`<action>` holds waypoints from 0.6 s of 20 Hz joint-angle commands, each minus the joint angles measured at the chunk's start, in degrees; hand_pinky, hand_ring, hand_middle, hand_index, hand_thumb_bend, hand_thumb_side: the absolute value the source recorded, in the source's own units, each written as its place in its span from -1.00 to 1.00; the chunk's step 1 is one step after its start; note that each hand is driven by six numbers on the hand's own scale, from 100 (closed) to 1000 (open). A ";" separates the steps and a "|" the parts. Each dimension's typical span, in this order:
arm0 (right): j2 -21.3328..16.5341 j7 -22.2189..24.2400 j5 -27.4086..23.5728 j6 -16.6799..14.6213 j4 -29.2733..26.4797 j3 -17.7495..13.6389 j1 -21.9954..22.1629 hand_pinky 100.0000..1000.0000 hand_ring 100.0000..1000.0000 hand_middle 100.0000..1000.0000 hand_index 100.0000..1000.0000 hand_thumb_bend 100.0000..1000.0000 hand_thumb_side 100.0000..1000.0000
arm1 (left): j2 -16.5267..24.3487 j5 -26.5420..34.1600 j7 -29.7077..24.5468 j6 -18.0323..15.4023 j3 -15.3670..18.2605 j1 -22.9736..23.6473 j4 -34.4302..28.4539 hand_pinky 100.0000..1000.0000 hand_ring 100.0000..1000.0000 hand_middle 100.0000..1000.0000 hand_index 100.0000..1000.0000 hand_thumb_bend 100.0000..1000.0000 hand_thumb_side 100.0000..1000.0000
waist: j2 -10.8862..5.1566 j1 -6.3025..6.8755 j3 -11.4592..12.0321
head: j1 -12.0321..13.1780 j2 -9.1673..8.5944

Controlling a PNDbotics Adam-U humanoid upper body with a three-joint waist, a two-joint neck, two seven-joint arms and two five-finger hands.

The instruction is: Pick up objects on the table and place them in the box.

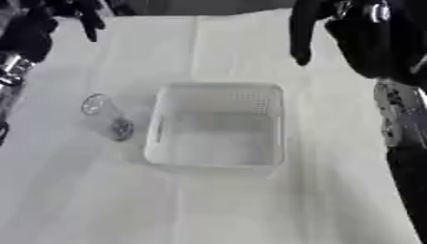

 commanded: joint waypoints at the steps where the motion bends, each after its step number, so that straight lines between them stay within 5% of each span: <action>1: -0.05 11.17 -0.58 -11.19 -0.64 -0.84 -0.14 -0.54 -0.18 0.13 -0.83 -1.00 0.72 | 0.97 -0.78 -1.43 0.01 0.40 0.02 -0.24 -0.34 0.10 0.27 0.61 -0.86 0.57 | -1.69 -0.38 -0.01 | -0.06 0.60; 7: 1.26 11.17 -1.50 -10.40 -0.47 -1.44 0.68 -0.53 -0.17 0.14 -0.80 -1.00 0.73 | 0.46 -0.58 -2.71 -0.04 -0.01 0.86 0.56 -0.28 0.16 0.29 0.65 -0.80 0.55 | -3.24 -0.72 0.23 | -1.48 1.21; 12: 2.21 11.17 -2.06 -9.62 -0.48 -1.76 1.18 -0.53 -0.17 0.13 -0.79 -1.00 0.72 | -1.25 -1.50 -2.61 1.40 0.39 1.79 4.15 -0.06 0.36 0.46 0.76 -0.51 0.44 | -4.02 -1.09 0.45 | -2.30 1.31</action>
